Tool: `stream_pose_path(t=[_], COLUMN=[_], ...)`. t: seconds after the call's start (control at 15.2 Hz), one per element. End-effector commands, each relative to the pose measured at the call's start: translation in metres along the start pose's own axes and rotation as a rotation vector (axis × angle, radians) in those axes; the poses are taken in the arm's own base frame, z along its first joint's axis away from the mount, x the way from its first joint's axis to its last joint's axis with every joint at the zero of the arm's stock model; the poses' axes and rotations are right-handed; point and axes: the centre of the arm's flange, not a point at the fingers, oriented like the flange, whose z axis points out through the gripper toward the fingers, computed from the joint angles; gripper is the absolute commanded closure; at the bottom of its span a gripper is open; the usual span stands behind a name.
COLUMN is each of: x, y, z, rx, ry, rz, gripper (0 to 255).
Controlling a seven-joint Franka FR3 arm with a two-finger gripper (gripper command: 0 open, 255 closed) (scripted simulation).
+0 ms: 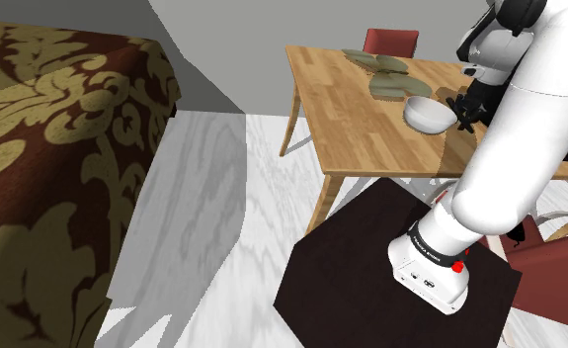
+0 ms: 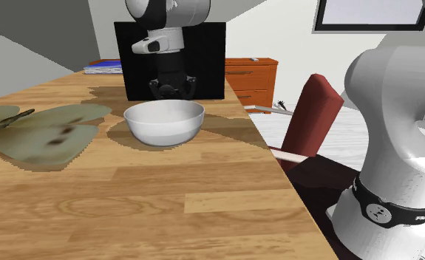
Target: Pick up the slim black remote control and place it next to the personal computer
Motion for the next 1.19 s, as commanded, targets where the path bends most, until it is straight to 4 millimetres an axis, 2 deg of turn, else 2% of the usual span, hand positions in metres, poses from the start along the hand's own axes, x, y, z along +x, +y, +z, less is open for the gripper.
stream_pose_path(t=[0.0, 0.33, 0.59, 1.12], x=[0.001, 0.001, 0.001, 0.001], y=[-0.001, 0.0, 0.0, 0.0], z=[0.003, 0.003, -0.047, -0.047], rx=[0.006, 0.006, 0.006, 0.006], ry=[0.002, 0.002, 0.002, 0.002], rz=[-0.001, -0.001, -0.001, -0.001], gripper=[0, 0, 0, 0])
